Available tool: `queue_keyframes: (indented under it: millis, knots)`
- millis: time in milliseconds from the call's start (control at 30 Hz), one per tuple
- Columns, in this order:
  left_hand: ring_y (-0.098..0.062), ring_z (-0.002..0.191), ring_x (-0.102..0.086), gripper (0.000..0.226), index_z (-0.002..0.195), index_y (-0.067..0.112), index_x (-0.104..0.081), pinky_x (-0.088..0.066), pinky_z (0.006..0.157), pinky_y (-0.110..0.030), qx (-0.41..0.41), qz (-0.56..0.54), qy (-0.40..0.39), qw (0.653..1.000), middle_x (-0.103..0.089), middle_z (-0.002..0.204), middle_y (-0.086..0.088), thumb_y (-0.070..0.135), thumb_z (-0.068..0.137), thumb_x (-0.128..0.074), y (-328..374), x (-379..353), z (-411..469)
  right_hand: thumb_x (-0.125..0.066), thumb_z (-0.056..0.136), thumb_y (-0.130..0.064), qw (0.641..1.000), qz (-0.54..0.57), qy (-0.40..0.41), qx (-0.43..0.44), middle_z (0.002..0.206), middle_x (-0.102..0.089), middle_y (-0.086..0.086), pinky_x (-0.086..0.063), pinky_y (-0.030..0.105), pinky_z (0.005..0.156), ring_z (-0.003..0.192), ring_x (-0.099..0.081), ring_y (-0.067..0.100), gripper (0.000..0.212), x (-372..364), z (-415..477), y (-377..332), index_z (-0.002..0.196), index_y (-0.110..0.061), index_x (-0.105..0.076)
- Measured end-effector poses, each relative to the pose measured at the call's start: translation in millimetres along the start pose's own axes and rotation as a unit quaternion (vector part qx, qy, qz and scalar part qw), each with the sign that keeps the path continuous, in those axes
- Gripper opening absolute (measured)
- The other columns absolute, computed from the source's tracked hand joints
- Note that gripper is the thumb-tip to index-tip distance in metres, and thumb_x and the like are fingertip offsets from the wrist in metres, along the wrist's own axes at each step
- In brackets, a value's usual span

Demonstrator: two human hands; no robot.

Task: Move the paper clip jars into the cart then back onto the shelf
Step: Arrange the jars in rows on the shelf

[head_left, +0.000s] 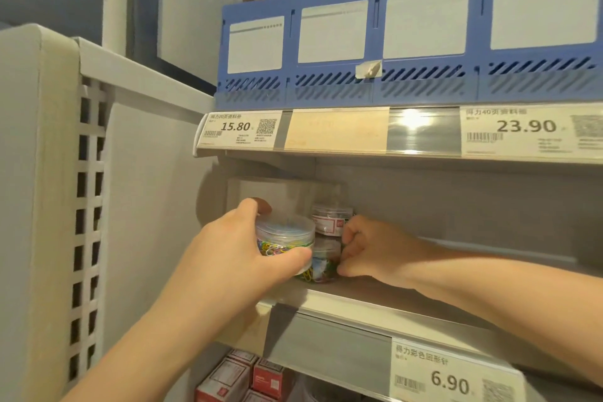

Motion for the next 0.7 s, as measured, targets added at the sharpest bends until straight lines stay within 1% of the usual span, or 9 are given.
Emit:
queue_keyframes:
  millis: [67, 167, 233, 267, 367, 433, 500, 567, 700]
  knots:
    - [-0.01, 0.087, -0.05, 0.058, 0.112, 0.031, -0.043, -0.036, 0.063, -0.02, 0.0, 0.002, 0.0, 1.0, -0.054, 0.098, 0.012, 0.059, 0.065, -0.06, -1, -2, 0, -0.066, 0.076, -0.007, 1.0, -0.014, 0.022, 0.018, 0.095, -0.067, 0.004, -0.044, 0.03, 0.072, 0.087, -0.059, 0.021, 0.022, 8, -1, -4, 0.084, -0.021, -0.05]
    - [-0.007, 0.09, -0.053, 0.063, 0.118, 0.029, -0.046, -0.041, 0.07, -0.022, 0.001, -0.019, -0.001, 1.0, -0.055, 0.1, 0.015, 0.058, 0.065, -0.062, -1, -3, 1, -0.064, 0.076, -0.004, 0.996, 0.021, 0.039, 0.079, 0.086, -0.062, -0.002, -0.043, 0.029, 0.07, 0.08, -0.055, 0.016, 0.026, 21, -6, -22, 0.082, -0.025, -0.051]
    - [-0.002, 0.087, -0.055, 0.06, 0.114, 0.028, -0.049, -0.046, 0.073, -0.022, 0.008, -0.049, -0.011, 0.999, -0.058, 0.097, 0.017, 0.057, 0.064, -0.064, -2, -6, 2, -0.068, 0.069, -0.003, 0.984, 0.112, -0.02, 0.135, 0.085, -0.06, -0.008, -0.046, 0.027, 0.075, 0.081, -0.055, 0.011, 0.037, 16, -12, -35, 0.088, -0.029, -0.051]
    - [0.001, 0.086, -0.055, 0.058, 0.113, 0.027, -0.051, -0.047, 0.073, -0.02, 0.011, -0.061, -0.012, 0.998, -0.058, 0.094, 0.017, 0.056, 0.065, -0.065, -2, -7, 3, -0.071, 0.066, -0.005, 0.976, 0.136, -0.055, 0.158, 0.088, -0.059, -0.011, -0.047, 0.021, 0.075, 0.083, -0.055, 0.008, 0.043, 11, -16, -40, 0.095, -0.031, -0.05]
    - [0.002, 0.087, -0.053, 0.064, 0.119, 0.026, -0.051, -0.041, 0.071, -0.009, 0.01, -0.073, -0.009, 0.997, -0.054, 0.095, 0.019, 0.058, 0.065, -0.066, 2, -10, 8, -0.08, 0.069, -0.01, 0.97, 0.148, -0.092, 0.171, 0.097, -0.057, -0.017, -0.045, 0.011, 0.074, 0.091, -0.057, 0.0, 0.063, 0, -20, -43, 0.112, -0.037, -0.043]
    - [-0.002, 0.09, -0.053, 0.071, 0.125, 0.025, -0.05, -0.038, 0.069, -0.006, 0.007, -0.071, -0.008, 0.997, -0.053, 0.098, 0.018, 0.059, 0.064, -0.065, 8, -13, 10, -0.084, 0.065, -0.017, 0.97, 0.171, -0.057, 0.164, 0.102, -0.061, -0.015, -0.049, 0.015, 0.078, 0.09, -0.062, -0.001, 0.065, 3, -17, -40, 0.111, -0.04, -0.043]
    - [-0.004, 0.093, -0.054, 0.074, 0.129, 0.024, -0.048, -0.037, 0.068, -0.005, 0.002, -0.076, -0.009, 0.997, -0.054, 0.101, 0.016, 0.058, 0.066, -0.064, 12, -17, 13, -0.085, 0.06, -0.026, 0.974, 0.163, -0.02, 0.157, 0.109, -0.063, -0.011, -0.052, 0.027, 0.088, 0.095, -0.064, 0.007, 0.066, 8, -14, -37, 0.109, -0.042, -0.045]
    - [-0.006, 0.097, -0.055, 0.075, 0.132, 0.025, -0.045, -0.038, 0.069, -0.007, -0.003, -0.085, -0.003, 0.996, -0.057, 0.108, 0.013, 0.058, 0.067, -0.062, 14, -22, 13, -0.085, 0.064, -0.017, 0.975, 0.157, -0.007, 0.155, 0.108, -0.063, -0.009, -0.052, 0.032, 0.09, 0.094, -0.064, 0.01, 0.067, 11, -13, -37, 0.115, -0.036, -0.046]
    - [-0.008, 0.102, -0.055, 0.069, 0.134, 0.026, -0.042, -0.04, 0.073, -0.018, -0.001, -0.098, 0.037, 0.994, -0.057, 0.117, 0.009, 0.054, 0.073, -0.061, 12, -24, 9, -0.081, 0.067, -0.005, 0.971, 0.17, 0.007, 0.167, 0.092, -0.061, -0.019, -0.045, 0.005, 0.067, 0.071, -0.058, -0.013, 0.065, 16, -15, -42, 0.115, -0.03, -0.045]
Point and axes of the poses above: each hand's wrist, its own z-axis towards the middle knuckle, its own x-axis out of the back of the hand, y = z × x, the point moved 7 cm from there along z, towards the middle knuckle
